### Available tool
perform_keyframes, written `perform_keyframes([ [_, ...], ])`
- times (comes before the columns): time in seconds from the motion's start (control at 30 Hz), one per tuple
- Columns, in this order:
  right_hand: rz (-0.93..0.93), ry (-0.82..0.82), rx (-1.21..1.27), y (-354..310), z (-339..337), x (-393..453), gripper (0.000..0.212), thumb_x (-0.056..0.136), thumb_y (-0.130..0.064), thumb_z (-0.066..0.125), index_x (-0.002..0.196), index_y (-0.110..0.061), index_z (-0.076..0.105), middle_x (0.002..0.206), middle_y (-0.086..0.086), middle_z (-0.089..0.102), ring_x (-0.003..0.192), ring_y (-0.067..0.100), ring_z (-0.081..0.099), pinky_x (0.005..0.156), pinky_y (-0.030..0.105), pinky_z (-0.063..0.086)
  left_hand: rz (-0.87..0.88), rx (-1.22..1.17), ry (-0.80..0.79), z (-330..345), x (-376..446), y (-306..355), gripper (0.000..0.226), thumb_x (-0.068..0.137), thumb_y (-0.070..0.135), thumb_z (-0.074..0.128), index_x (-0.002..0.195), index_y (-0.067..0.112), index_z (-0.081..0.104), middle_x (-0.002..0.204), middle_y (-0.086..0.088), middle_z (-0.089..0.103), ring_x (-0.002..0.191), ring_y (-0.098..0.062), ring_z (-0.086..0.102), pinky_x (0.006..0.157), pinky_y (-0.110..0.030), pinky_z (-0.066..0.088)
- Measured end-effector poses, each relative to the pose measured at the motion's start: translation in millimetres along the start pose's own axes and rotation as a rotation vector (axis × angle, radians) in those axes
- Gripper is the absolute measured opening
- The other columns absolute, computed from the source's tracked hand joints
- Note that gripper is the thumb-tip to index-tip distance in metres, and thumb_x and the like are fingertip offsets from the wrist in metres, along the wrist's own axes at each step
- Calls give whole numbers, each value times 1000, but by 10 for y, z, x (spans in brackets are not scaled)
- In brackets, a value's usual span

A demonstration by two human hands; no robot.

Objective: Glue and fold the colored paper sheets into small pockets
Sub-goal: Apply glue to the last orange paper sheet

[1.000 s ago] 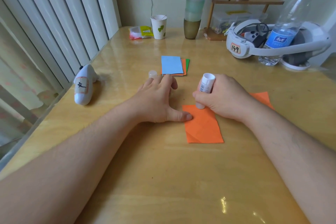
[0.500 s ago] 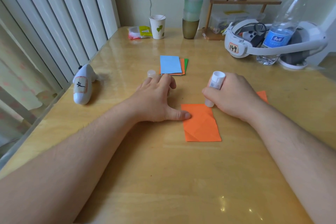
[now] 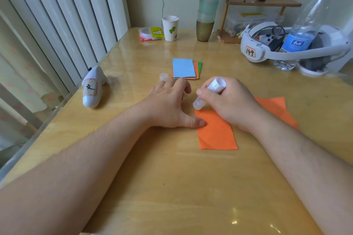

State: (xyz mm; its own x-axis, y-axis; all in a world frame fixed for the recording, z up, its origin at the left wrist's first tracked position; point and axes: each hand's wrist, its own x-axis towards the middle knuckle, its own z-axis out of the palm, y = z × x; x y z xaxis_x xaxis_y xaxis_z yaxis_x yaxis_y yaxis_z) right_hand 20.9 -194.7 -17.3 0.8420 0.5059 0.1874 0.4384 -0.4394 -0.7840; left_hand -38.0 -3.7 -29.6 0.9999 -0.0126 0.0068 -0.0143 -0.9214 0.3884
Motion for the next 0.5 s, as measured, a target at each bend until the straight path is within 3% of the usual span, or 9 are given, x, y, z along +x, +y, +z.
perform_keyframes([
  [0.1,-31,39,-91,-60,20,-16,28,97,-44,68,75,-26,70,69,-28,71,75,5,63,65,22,46,-3,3,-10,-8,-3,10,87,54,87,70,117,37,36,123,10,41,121,-20,37,110,-45,36],
  [0.37,-27,7,-155,-96,76,0,24,89,-40,74,79,-19,69,65,-21,71,64,1,60,58,18,44,-2,6,-2,-5,1,22,86,54,86,71,117,38,38,125,11,41,121,-19,36,109,-42,35],
  [0.5,-15,-13,-212,-117,76,16,27,85,-42,71,83,-15,67,69,-13,75,74,12,67,71,34,56,-4,11,-5,-4,-3,21,84,54,85,71,115,39,36,124,11,41,122,-19,37,109,-42,35],
])
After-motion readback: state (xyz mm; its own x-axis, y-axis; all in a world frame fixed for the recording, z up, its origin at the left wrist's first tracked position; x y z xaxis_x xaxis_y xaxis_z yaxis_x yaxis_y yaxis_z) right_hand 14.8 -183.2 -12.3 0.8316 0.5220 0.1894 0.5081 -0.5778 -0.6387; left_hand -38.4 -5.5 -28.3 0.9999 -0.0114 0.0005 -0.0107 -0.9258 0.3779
